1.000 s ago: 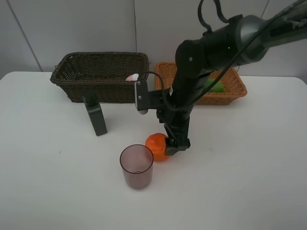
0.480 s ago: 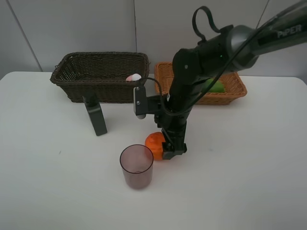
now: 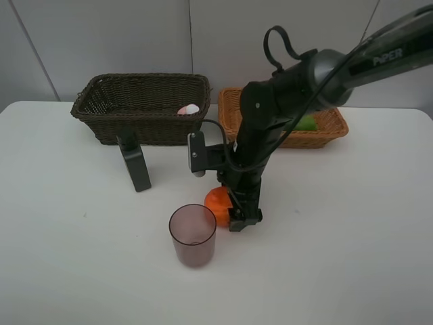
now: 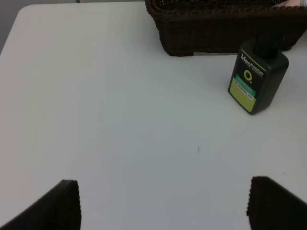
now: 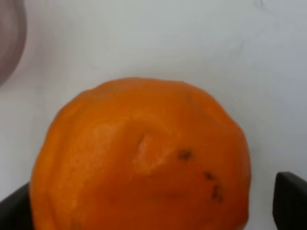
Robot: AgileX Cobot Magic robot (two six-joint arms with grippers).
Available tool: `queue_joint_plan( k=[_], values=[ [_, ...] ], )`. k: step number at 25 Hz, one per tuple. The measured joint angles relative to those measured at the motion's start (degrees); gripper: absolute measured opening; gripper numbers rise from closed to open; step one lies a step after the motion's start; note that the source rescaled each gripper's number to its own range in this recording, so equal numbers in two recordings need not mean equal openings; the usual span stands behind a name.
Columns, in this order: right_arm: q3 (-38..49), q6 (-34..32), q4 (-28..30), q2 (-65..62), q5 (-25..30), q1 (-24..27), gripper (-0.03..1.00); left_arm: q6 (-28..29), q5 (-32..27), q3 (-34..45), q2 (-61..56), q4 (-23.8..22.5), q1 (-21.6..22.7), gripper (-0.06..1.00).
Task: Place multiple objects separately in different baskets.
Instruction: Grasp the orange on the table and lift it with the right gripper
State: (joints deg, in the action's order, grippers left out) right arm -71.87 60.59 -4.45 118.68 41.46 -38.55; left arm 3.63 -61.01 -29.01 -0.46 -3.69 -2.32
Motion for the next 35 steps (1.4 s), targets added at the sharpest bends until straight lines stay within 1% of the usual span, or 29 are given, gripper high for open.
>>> queue_joint_plan(
  k=[8, 10, 12, 13, 14, 35],
  values=[
    [0.0, 0.1, -0.1, 1.6, -1.0, 0.0, 0.99, 0.0, 0.0, 0.0, 0.0, 0.0, 0.0, 0.9],
    [0.0, 0.1, -0.1, 1.7, -1.8, 0.0, 0.97, 0.0, 0.0, 0.0, 0.0, 0.0, 0.0, 0.9],
    [0.0, 0.1, -0.1, 1.7, -2.4, 0.0, 0.87, 0.0, 0.0, 0.0, 0.0, 0.0, 0.0, 0.9],
    [0.0, 0.1, -0.1, 1.7, -2.7, 0.0, 0.76, 0.0, 0.0, 0.0, 0.0, 0.0, 0.0, 0.9],
    [0.0, 0.1, -0.1, 1.7, -3.0, 0.0, 0.63, 0.0, 0.0, 0.0, 0.0, 0.0, 0.0, 0.9],
    [0.0, 0.1, -0.1, 1.7, -3.0, 0.0, 0.64, 0.0, 0.0, 0.0, 0.0, 0.0, 0.0, 0.9]
  ],
)
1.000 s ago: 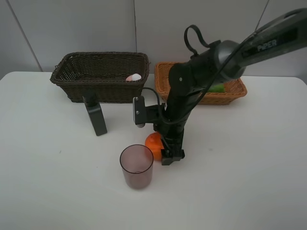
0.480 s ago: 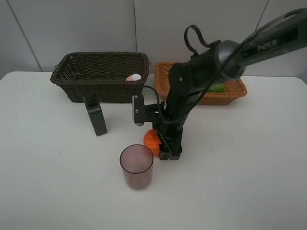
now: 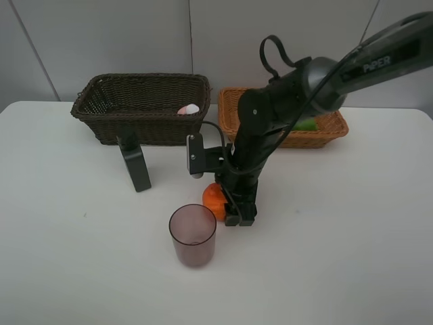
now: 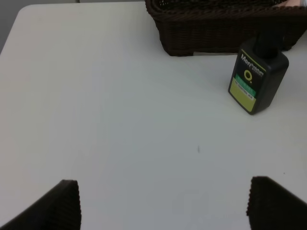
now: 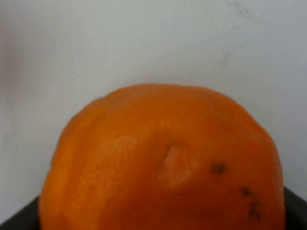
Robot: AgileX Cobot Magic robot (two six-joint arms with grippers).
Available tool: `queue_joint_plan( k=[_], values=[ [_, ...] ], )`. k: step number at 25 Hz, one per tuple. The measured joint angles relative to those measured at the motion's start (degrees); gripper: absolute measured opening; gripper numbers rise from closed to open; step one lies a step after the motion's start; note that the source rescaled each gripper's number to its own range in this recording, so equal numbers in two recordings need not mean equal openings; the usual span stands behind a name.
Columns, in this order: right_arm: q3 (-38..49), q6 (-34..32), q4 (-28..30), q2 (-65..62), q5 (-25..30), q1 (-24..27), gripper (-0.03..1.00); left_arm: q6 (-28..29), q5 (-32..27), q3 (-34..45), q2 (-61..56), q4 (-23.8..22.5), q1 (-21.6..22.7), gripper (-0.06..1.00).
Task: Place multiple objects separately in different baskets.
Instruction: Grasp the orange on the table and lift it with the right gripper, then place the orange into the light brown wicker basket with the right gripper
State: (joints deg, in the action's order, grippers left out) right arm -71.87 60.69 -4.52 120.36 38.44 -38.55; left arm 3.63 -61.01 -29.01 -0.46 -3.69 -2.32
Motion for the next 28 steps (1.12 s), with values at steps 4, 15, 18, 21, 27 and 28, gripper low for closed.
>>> queue_joint_plan(
  k=[4, 15, 18, 21, 27, 28],
  values=[
    [-1.0, -3.4, 0.0, -0.2, 2.4, 0.0, 0.64, 0.0, 0.0, 0.0, 0.0, 0.0, 0.0, 0.9],
    [-18.9, -36.5, 2.7, -3.0, 18.4, 4.8, 0.64, 0.0, 0.0, 0.0, 0.0, 0.0, 0.0, 0.9],
    [-22.8, -46.3, 4.5, -3.0, 20.2, 7.6, 0.64, 0.0, 0.0, 0.0, 0.0, 0.0, 0.0, 0.9],
    [-25.8, -57.1, 7.3, -3.0, 20.7, 10.9, 0.64, 0.0, 0.0, 0.0, 0.0, 0.0, 0.0, 0.9],
    [-30.0, -71.8, 12.2, -2.1, 20.7, 16.9, 0.64, 0.0, 0.0, 0.0, 0.0, 0.0, 0.0, 0.9],
    [-30.8, -72.4, 12.4, -1.5, 20.6, 17.5, 0.64, 0.0, 0.0, 0.0, 0.0, 0.0, 0.0, 0.9]
  ],
)
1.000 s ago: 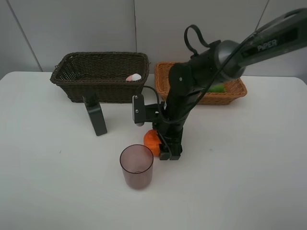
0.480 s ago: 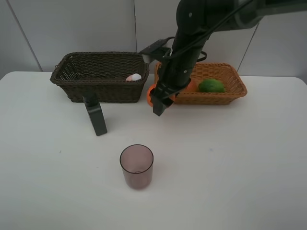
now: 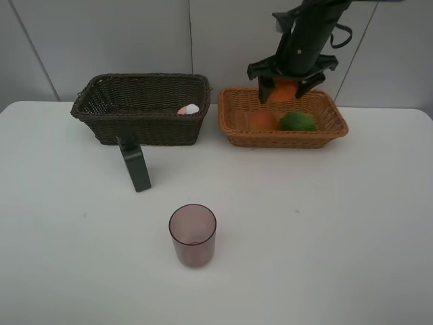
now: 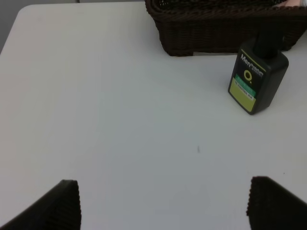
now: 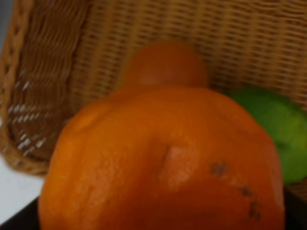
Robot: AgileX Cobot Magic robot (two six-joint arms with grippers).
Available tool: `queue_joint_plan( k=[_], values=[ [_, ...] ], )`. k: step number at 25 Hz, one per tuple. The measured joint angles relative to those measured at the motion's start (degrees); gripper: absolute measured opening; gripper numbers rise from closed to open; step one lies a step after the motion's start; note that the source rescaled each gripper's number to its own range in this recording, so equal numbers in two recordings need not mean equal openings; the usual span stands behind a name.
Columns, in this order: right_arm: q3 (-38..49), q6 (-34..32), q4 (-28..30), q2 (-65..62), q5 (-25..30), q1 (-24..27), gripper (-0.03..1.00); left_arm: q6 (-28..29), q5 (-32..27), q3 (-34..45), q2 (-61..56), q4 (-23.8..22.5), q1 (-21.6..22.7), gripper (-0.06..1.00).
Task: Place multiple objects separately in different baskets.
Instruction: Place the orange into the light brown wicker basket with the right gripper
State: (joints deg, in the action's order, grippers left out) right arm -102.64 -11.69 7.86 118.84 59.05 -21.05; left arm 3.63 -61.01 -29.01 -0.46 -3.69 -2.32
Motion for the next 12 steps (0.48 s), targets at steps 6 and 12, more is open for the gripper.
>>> queue_joint_plan(
  k=[6, 12],
  values=[
    [-5.9, -3.4, 0.0, 6.1, -3.4, 0.9, 0.64, 0.0, 0.0, 0.0, 0.0, 0.0, 0.0, 0.9],
    [-11.8, -3.7, 0.0, 12.3, -7.9, 2.2, 0.64, 0.0, 0.0, 0.0, 0.0, 0.0, 0.0, 0.9]
  ],
)
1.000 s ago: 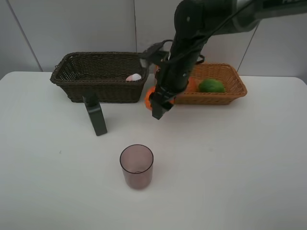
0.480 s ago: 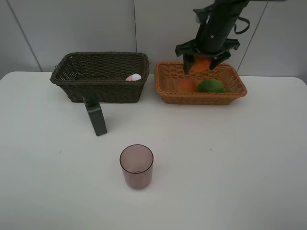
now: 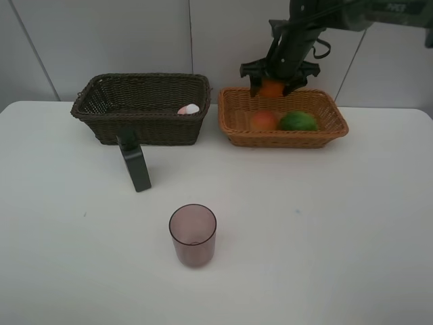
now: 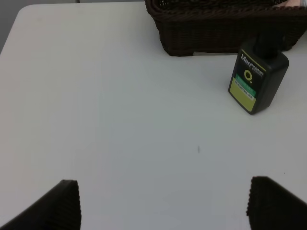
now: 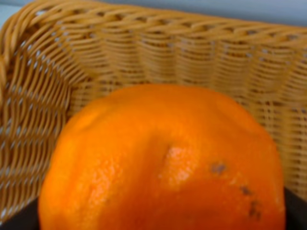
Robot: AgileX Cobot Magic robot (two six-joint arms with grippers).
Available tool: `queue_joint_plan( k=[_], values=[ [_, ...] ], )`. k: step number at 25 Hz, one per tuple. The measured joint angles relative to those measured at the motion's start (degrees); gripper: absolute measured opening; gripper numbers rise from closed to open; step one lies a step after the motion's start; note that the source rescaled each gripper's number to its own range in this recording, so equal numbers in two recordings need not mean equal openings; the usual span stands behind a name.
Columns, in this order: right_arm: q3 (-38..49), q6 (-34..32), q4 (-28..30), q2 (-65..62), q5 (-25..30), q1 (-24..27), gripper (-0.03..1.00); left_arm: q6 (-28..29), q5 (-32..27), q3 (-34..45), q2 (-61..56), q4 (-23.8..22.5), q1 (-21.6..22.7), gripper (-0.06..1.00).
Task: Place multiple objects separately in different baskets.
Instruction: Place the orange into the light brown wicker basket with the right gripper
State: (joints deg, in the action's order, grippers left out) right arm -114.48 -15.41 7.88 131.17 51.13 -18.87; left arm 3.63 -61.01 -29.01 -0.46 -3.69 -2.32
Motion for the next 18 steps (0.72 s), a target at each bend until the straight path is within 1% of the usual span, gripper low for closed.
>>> queue_joint_plan(
  k=[3, 9, 18],
  values=[
    [0.0, -0.1, 0.0, 1.6, -1.8, 1.7, 0.64, 0.0, 0.0, 0.0, 0.0, 0.0, 0.0, 0.9],
    [-0.1, -0.2, 0.3, 3.8, -3.6, 4.9, 0.64, 0.0, 0.0, 0.0, 0.0, 0.0, 0.0, 0.9],
    [-0.2, -0.2, 0.3, 4.9, -4.6, 5.1, 0.64, 0.0, 0.0, 0.0, 0.0, 0.0, 0.0, 0.9]
  ],
)
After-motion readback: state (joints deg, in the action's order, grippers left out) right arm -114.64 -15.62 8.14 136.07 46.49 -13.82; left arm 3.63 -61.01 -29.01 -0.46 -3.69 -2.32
